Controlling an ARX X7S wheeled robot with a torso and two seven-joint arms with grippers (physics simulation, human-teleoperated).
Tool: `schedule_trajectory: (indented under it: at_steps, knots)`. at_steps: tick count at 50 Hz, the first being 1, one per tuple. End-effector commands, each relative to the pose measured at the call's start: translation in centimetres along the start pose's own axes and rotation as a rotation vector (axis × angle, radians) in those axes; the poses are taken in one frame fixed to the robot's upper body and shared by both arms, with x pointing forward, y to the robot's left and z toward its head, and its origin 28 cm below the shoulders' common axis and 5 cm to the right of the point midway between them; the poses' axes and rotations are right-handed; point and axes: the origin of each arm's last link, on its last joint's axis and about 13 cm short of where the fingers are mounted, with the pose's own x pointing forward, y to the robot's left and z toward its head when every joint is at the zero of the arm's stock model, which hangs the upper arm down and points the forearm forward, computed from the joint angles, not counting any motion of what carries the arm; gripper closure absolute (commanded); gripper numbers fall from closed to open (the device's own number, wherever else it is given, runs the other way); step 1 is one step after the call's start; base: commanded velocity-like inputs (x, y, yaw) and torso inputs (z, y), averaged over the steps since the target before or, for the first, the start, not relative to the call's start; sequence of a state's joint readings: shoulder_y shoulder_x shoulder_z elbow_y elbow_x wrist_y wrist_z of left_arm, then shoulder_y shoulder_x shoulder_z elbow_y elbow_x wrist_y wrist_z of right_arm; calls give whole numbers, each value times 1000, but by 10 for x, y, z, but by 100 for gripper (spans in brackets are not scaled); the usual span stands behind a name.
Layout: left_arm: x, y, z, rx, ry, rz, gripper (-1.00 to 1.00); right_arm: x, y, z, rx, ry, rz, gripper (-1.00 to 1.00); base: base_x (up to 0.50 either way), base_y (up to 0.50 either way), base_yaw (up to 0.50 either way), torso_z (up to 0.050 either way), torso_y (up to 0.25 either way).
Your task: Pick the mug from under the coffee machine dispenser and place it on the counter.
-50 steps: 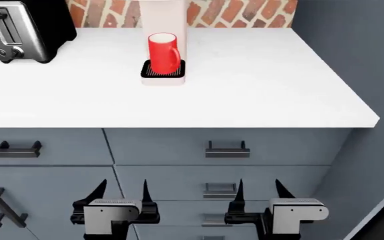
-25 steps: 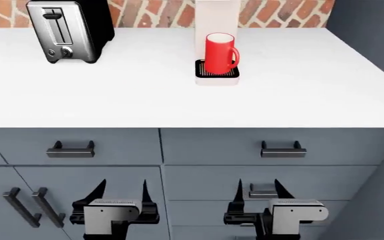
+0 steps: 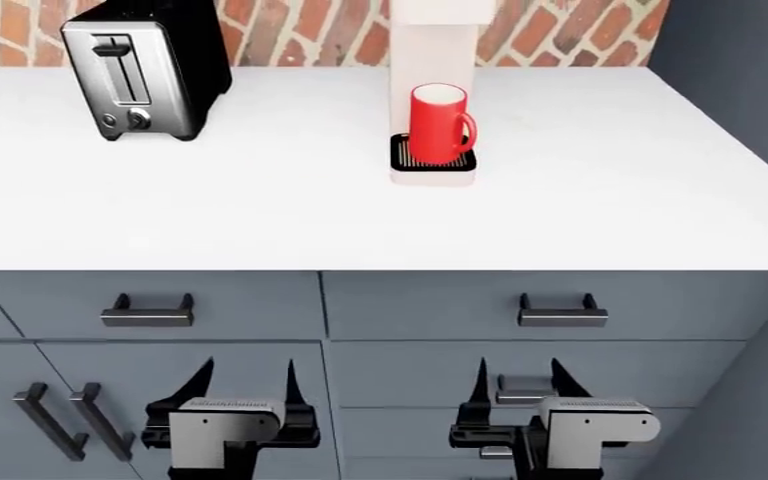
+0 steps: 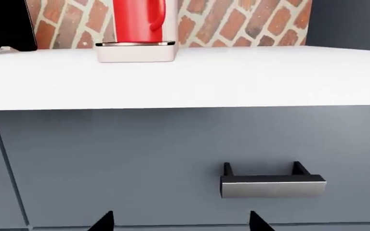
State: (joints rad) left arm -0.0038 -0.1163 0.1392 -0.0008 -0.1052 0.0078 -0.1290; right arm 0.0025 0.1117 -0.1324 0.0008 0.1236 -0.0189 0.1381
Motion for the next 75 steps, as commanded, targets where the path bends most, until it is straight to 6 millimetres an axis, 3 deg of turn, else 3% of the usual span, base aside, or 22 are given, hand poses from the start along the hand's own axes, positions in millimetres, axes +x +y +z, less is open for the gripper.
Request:
schedule_trajectory:
  at_steps: [1, 25, 29, 32, 39, 42, 44, 49, 53, 59, 75]
  knots:
    - [0, 0, 0, 3, 6, 0, -100, 0, 0, 0, 5, 0, -2, -100, 0, 0, 0, 50, 2]
    - [0, 0, 0, 5, 10, -7, -100, 0, 0, 0, 14, 6, -10, -100, 0, 0, 0, 50, 1]
    - [-1, 0, 4, -9, 12, -13, -100, -2, 1, 9, 48, -33, 8, -100, 0, 0, 0, 50, 0]
    - [-7, 5, 31, -70, -12, -25, -100, -8, 6, 42, 113, -107, 43, -100, 0, 0, 0, 0, 0]
    - [-31, 20, 148, -104, -125, -129, -100, -41, 10, 161, 103, -229, 83, -100, 0, 0, 0, 0, 0]
    - [-34, 31, 198, -65, -170, -145, -100, -42, 3, 203, -1, -290, 54, -100, 0, 0, 0, 0, 0]
    - [-34, 37, 221, -19, -173, -164, -100, -47, 3, 224, 7, -283, -21, -100, 0, 0, 0, 0, 0]
    - [-34, 48, 260, 70, -152, -193, -100, -58, 3, 258, -35, -221, 23, -100, 0, 0, 0, 0, 0]
    - [-35, 55, 279, 96, -151, -184, -100, -59, 5, 276, -79, -218, 15, -100, 0, 0, 0, 0, 0]
    - [-40, 60, 292, 120, -151, -180, -100, -58, 5, 291, -90, -237, 5, -100, 0, 0, 0, 0, 0]
    - [-40, 67, 289, 58, -217, -108, -100, -39, 5, 281, -56, -255, 5, -100, 0, 0, 0, 0, 0]
